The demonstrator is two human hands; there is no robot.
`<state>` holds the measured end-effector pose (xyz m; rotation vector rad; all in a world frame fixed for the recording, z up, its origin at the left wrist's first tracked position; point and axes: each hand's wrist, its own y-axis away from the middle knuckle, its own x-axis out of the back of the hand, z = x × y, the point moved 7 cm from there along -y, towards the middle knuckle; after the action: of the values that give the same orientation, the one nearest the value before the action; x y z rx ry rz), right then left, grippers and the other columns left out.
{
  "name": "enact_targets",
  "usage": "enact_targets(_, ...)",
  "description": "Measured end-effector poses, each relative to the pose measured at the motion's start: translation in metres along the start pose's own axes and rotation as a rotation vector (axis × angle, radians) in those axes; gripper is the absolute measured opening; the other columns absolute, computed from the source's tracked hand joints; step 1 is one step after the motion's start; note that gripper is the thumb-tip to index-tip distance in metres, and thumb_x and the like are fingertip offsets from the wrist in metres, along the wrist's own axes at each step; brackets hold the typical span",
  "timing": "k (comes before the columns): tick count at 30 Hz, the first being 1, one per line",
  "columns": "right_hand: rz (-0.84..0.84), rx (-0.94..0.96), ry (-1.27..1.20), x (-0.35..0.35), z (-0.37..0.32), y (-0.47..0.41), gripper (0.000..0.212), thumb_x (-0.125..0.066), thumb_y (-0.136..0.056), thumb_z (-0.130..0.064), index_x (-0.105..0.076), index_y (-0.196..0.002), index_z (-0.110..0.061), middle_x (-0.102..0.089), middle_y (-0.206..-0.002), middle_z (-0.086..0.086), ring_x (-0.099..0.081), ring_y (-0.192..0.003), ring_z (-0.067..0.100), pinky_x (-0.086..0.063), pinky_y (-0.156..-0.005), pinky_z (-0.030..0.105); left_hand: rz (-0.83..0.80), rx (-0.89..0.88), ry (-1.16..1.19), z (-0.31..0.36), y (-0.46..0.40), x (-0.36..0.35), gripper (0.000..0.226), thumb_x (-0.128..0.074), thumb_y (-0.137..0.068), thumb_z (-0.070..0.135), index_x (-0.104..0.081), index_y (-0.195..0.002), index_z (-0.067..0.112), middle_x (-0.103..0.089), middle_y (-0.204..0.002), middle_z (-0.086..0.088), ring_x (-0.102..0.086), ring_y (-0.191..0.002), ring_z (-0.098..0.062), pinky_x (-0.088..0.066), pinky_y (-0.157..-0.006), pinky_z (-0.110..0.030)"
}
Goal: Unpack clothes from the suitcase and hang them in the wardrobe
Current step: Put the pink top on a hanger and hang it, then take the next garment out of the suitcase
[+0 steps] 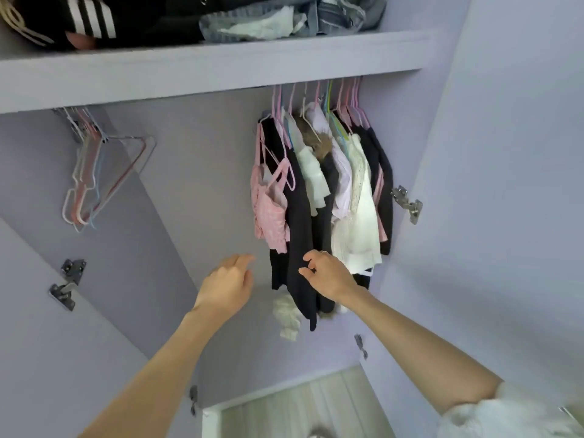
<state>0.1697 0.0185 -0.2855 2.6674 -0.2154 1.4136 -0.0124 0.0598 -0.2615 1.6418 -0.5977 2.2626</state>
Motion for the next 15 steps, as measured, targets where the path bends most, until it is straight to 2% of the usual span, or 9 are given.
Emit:
enact_targets(4, -0.083, -0.136, -0.016, -0.039, 0.054, 0.070, 0.035, -0.048, -0.096, -0.027, -0.051, -0.126, -0.010, -0.059, -0.119, 0.010, -0.057, -0.109, 0.026, -0.046, -0.093, 0.035, -0.189, -0.018, 0.083, 0.025, 0.054, -0.053, 0.034, -0.033, -0.098, 0.019, -0.047, -0.129, 0.020, -0.058, -0.121, -0.004, -0.058, -0.101, -0.028, -0.049, -0.084, -0.041)
enact_targets(9, -0.175, -0.301, -0.035, -0.076, 0.128, 0.154, 0.036, -0.045, -0.096, -0.026, -0.049, -0.129, -0.013, -0.053, -0.134, 0.006, -0.048, -0.124, 0.024, -0.040, -0.099, 0.030, -0.415, -0.089, 0.079, 0.077, 0.107, -0.122, 0.036, -0.030, -0.099, 0.021, -0.044, -0.132, 0.022, -0.056, -0.124, -0.003, -0.056, -0.100, -0.027, -0.044, -0.087, -0.035)
enact_targets(12, -0.239, -0.405, -0.045, -0.090, 0.175, 0.204, 0.034, -0.043, -0.096, -0.027, -0.050, -0.127, -0.014, -0.049, -0.137, 0.007, -0.049, -0.123, 0.024, -0.040, -0.097, 0.030, -0.555, -0.140, 0.081, 0.110, 0.134, -0.161, 0.036, -0.033, -0.099, 0.020, -0.045, -0.133, 0.021, -0.053, -0.131, -0.001, -0.051, -0.116, -0.022, -0.040, -0.099, -0.032)
enact_targets(15, -0.256, -0.524, -0.091, -0.087, 0.221, 0.258, 0.034, -0.043, -0.097, -0.028, -0.052, -0.126, -0.013, -0.055, -0.130, 0.005, -0.050, -0.119, 0.024, -0.040, -0.097, 0.030, -0.655, -0.230, 0.078, 0.153, 0.151, -0.196, 0.034, -0.035, -0.099, 0.020, -0.046, -0.131, 0.020, -0.052, -0.133, 0.002, -0.049, -0.120, -0.017, -0.039, -0.102, -0.032)
